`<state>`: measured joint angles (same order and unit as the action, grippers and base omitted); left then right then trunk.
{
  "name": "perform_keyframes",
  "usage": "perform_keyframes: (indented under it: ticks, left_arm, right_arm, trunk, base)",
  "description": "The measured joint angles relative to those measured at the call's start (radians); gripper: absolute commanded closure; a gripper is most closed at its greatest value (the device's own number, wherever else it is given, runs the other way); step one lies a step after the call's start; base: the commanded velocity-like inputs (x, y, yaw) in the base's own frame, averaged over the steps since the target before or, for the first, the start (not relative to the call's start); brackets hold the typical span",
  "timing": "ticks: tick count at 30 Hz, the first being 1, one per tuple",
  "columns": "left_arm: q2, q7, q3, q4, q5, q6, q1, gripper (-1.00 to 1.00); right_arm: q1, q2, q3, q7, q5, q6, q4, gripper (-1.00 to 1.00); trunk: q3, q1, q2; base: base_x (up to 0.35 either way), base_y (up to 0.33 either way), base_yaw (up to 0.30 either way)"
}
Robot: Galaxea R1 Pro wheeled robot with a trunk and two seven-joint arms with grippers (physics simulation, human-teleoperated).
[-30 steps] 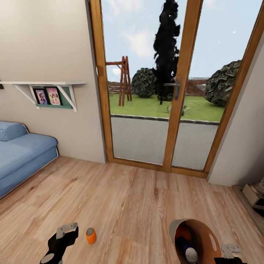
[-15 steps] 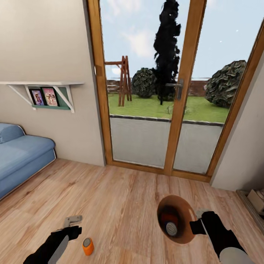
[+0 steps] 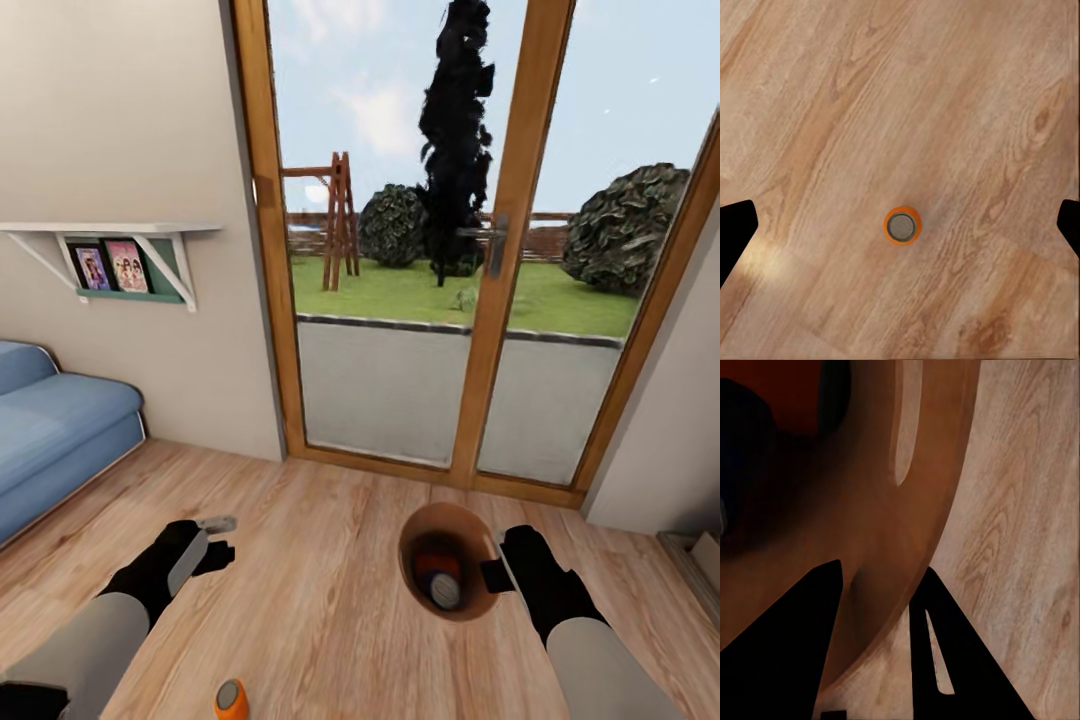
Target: Put the three can of soda from the living room inside the tash can in the kitchen.
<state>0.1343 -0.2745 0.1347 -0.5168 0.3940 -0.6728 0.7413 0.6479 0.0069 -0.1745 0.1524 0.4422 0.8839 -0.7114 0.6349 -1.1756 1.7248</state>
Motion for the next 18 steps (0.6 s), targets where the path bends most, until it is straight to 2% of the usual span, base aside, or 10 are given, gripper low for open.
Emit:
perform_keyframes:
  ticks: [2,5,18]
  left_arm:
    - [-0.011,-0.001,0.0,0.011,-0.002,0.0,0.007,-1.0]
    - [-0.017,-0.006,0.0,0.017,-0.001,0.0,0.011,-1.0]
    - [-0.021,-0.016,-0.004,0.024,-0.001,-0.028,0.013,-1.0]
  right_arm:
    - [0.0,0.0,0.002,0.0,-0.01,0.001,0.0,1.0]
    - [0.0,0.0,0.002,-0.002,0.008,0.001,0.0,1.0]
    - [0.001,0.001,0.003,-0.001,-0.001,0.001,0.0,1.0]
  trunk:
    - [0.0,0.0,0.0]
    - [0.0,0.0,0.0]
    - [0.0,0.0,0.0]
  base:
    - [0.112,0.0,0.0]
    - [0.057,0.0,0.0]
    - [0.007,0.0,0.0]
